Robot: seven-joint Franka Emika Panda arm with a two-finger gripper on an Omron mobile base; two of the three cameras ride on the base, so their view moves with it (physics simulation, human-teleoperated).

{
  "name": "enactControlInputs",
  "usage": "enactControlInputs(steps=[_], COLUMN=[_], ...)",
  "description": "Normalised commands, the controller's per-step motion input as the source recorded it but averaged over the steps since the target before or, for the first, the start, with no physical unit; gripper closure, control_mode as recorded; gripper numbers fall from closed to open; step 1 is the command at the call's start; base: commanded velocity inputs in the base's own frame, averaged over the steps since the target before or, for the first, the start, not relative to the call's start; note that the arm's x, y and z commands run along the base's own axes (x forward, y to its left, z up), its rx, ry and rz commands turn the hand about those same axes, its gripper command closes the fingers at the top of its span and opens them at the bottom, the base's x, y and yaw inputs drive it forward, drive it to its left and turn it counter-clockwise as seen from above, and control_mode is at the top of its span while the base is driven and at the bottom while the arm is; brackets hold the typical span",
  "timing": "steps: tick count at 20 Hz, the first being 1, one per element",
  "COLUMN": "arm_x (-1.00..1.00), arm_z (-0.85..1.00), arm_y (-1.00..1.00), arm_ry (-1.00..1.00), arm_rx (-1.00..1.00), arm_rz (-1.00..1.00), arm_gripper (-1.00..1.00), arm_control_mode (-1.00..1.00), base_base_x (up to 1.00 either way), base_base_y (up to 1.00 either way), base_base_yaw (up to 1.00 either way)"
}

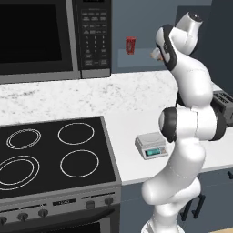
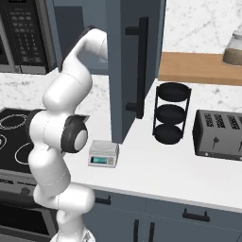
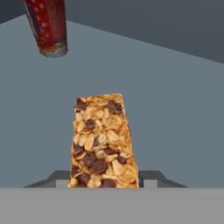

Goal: Pick the bar and place it on the digital scale for weighing, and close the cabinet.

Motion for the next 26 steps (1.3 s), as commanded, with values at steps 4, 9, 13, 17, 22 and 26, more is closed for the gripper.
enactControlInputs(steps=[4, 9, 13, 17, 22, 26], arm_x=[-0.80, -1.00, -1.00, -1.00, -1.00, -0.57], arm_z=[-0.26, -0.02, -0.05, -0.34, -0.74, -0.97], arm_y=[0.79, 0.55, 0.38, 0.07, 0.00, 0.00], arm_ry=[-0.02, 0.06, 0.04, 0.06, 0.17, 0.25], arm_rx=[0.01, 0.01, 0.00, 0.00, 0.00, -0.02], arm_rz=[0.00, 0.00, 0.00, 0.00, 0.00, 0.00], arm_gripper=[1.00, 1.00, 1.00, 1.00, 1.00, 1.00], arm_control_mode=[-1.00, -1.00, -1.00, -1.00, -1.00, -1.00], base_base_x=[0.00, 0.00, 0.00, 0.00, 0.00, 0.00], base_base_y=[0.00, 0.00, 0.00, 0.00, 0.00, 0.00], base_base_yaw=[0.00, 0.00, 0.00, 0.00, 0.00, 0.00])
